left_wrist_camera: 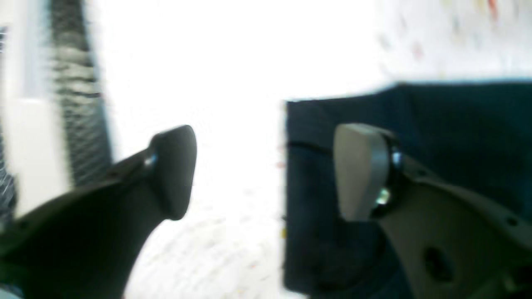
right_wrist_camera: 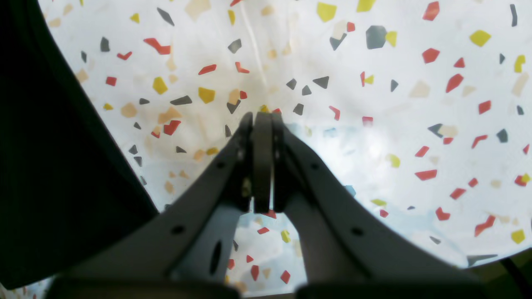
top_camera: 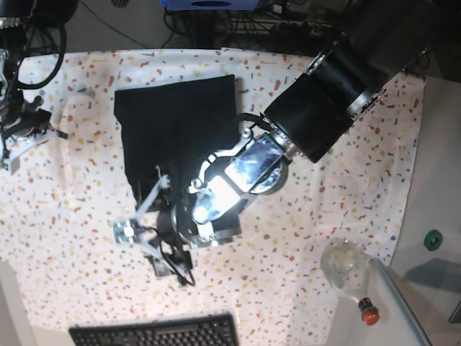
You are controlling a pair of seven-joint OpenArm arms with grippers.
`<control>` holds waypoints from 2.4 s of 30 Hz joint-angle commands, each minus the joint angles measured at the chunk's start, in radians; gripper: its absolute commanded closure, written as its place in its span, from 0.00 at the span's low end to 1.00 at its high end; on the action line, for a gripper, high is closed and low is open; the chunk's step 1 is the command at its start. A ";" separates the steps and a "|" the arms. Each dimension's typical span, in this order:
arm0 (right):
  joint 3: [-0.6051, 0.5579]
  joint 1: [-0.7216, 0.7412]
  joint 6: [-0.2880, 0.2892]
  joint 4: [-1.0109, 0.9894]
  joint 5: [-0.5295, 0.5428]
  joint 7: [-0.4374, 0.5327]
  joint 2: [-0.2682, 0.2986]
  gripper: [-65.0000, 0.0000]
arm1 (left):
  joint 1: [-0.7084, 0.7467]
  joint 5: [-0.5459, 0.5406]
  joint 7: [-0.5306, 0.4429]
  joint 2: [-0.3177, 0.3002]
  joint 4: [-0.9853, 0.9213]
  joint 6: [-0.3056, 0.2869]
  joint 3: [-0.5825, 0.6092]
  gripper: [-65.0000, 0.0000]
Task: Layout the t-shirt on the table in an organized manner, then fold the t-shirt properly
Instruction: 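Smooth the bundle's edge with the left gripper, sweeping along its side, then tuck the bundle's corner with the right gripper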
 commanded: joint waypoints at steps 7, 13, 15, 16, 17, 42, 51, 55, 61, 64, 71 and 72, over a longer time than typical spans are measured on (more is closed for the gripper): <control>-0.121 0.008 0.002 0.044 0.004 0.025 0.018 1.00 | 0.287 0.022 0.161 -0.065 0.417 0.018 -0.394 1.00; -0.283 0.073 0.002 0.055 0.004 0.143 0.026 1.00 | 0.583 0.011 0.020 -0.177 0.382 0.018 -0.741 1.00; -0.341 0.157 0.002 0.015 0.002 0.132 0.026 1.00 | 0.664 0.011 -0.048 -0.177 0.355 0.018 -0.867 1.00; -0.384 0.211 0.002 -0.017 0.002 0.120 0.026 1.00 | 0.705 0.011 -0.085 -0.174 0.336 0.018 -0.931 1.00; -0.432 0.264 0.002 -0.043 0.002 0.111 0.026 1.00 | 0.745 0.011 -0.117 -0.174 0.320 0.017 -0.990 1.00; -0.757 0.610 0.002 -0.499 0.004 0.240 -0.039 1.00 | 0.937 -0.274 -0.168 -0.180 0.276 0.014 -1.342 1.00; -0.751 0.542 -0.002 -0.358 0.010 0.235 -0.037 1.00 | 0.934 -0.270 -0.171 -0.180 0.251 0.014 -1.342 1.00; -0.644 0.495 -0.045 -0.257 0.007 0.149 -0.040 1.00 | 0.934 -0.270 -0.174 -0.182 0.225 0.014 -1.342 1.00; -0.512 0.475 -0.051 -0.166 0.004 0.079 -0.037 1.00 | 0.934 -0.270 -0.174 -0.182 0.217 0.014 -1.346 1.00; -0.506 0.491 -0.047 -0.266 0.004 0.100 -0.042 1.00 | 0.933 -0.270 -0.174 -0.182 0.217 0.014 -1.344 1.00; -0.506 0.511 -0.047 -0.442 0.005 0.194 -0.045 1.00 | 0.914 -0.270 -0.171 -0.182 0.204 0.014 -1.344 1.00; -0.504 0.511 -0.045 -0.441 0.008 0.194 -0.045 1.00 | 0.914 -0.270 -0.172 -0.182 0.200 0.014 -1.344 1.00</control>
